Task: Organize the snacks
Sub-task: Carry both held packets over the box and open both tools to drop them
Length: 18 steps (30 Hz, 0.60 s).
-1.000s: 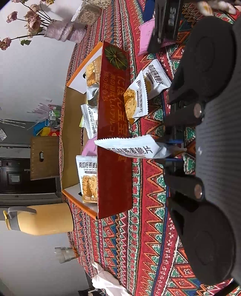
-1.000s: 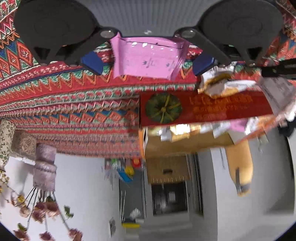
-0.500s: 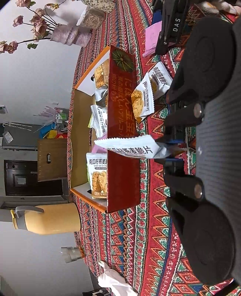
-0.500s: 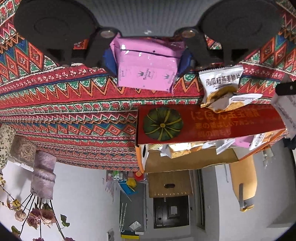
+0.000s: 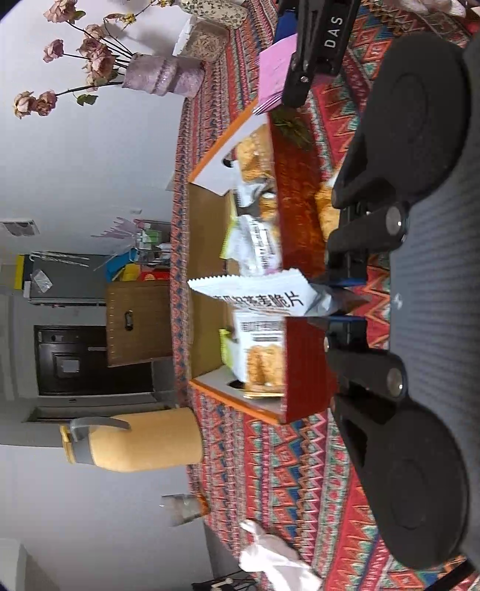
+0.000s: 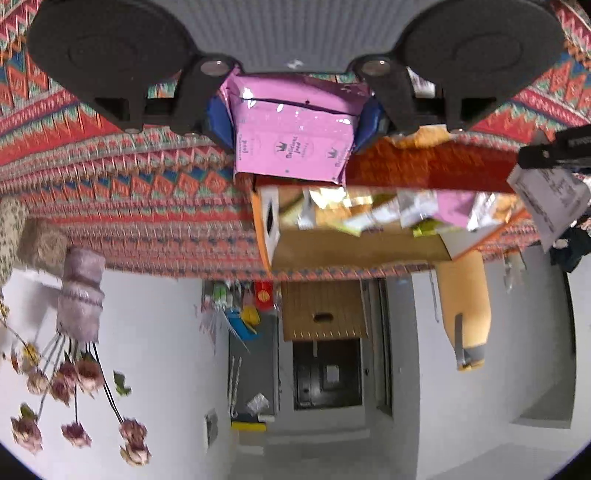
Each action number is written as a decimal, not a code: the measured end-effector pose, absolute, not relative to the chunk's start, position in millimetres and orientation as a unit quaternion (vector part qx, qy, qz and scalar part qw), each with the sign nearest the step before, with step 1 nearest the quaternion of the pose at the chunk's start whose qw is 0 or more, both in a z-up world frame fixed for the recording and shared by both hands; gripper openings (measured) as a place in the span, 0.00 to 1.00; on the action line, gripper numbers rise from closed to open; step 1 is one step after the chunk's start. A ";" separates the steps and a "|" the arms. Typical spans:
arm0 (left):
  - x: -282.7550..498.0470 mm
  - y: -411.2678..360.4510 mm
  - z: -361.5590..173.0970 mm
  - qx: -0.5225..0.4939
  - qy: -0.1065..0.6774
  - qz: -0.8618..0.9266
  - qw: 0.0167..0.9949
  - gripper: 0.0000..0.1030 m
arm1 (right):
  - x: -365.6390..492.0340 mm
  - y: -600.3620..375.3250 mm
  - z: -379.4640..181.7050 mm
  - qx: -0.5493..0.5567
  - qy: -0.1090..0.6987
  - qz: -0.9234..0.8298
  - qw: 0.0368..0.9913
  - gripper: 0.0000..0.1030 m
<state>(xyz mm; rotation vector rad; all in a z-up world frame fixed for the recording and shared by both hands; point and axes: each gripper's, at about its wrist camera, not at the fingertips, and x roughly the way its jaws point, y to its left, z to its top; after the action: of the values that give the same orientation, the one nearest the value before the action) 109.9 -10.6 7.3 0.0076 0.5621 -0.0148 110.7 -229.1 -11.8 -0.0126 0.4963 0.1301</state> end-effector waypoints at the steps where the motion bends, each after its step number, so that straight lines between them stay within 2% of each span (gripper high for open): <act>1: 112.7 -11.9 10.1 0.006 0.273 -0.008 0.962 0.14 | 113.7 -226.8 -7.4 -0.008 0.239 0.067 0.969 0.65; 18: 178.1 -18.3 50.7 0.018 0.217 0.008 0.976 0.14 | 186.7 -191.6 26.9 -0.015 0.185 0.094 0.978 0.65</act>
<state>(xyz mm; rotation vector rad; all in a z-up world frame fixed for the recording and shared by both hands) 178.1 -18.3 50.7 0.0367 0.4365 0.0153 186.7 -191.6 26.9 -0.0298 0.3733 0.1890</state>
